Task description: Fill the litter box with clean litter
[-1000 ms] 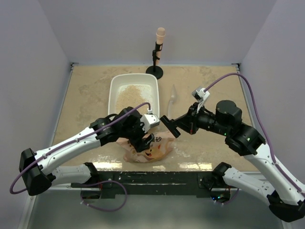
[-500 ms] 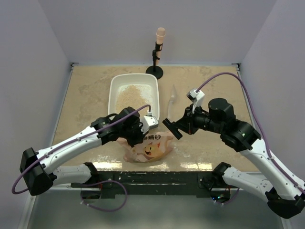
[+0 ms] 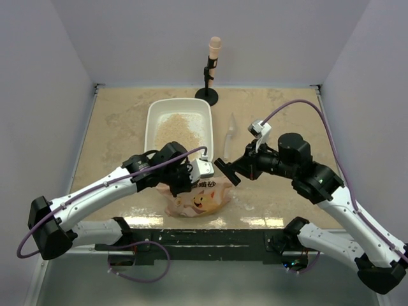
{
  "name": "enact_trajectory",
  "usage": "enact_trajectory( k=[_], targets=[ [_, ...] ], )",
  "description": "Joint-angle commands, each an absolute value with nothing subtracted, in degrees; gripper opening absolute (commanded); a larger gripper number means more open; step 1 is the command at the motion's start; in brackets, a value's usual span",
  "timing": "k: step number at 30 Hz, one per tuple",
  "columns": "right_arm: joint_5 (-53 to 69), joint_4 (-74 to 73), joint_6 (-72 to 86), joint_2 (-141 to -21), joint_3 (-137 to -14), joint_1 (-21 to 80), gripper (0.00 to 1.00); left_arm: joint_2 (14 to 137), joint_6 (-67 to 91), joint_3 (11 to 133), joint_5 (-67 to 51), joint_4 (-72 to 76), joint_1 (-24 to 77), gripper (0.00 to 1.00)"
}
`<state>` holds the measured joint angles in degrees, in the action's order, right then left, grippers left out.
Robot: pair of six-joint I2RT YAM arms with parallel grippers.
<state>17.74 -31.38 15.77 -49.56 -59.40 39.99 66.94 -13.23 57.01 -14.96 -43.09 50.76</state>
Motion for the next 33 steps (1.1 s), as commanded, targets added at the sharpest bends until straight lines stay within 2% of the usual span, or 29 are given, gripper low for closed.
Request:
enact_trajectory(
  k=[1, 7, 15, 21, 28, 33],
  targets=[
    [19.69, -25.05, 15.56, -45.63, -56.79, 38.06, 0.00, 66.44, -22.13, 65.64, -19.16, -41.57, 50.89, 0.00],
    [20.13, -23.83, 15.03, -41.58, -53.89, 36.65, 0.00, 72.07, -33.10, 72.24, -17.06, -46.23, 54.05, 0.00],
    [25.82, -20.92, 14.94, -40.16, -50.89, 36.56, 0.00, 67.15, -52.72, 71.54, -23.88, -46.41, 52.83, 0.00],
    [33.55, -11.19, 16.69, -40.26, -45.80, 36.65, 0.00, 66.62, -53.79, 66.45, -29.16, -44.56, 48.08, 0.00],
    [41.39, 11.22, 20.83, -38.32, -36.05, 36.65, 0.00, 63.90, -52.12, 60.92, -34.62, -41.32, 45.18, 0.00],
    [45.71, 17.13, 22.76, -42.01, -33.58, 36.74, 0.00, 62.66, -51.68, 58.45, -37.26, -39.37, 44.65, 0.00]
  ],
)
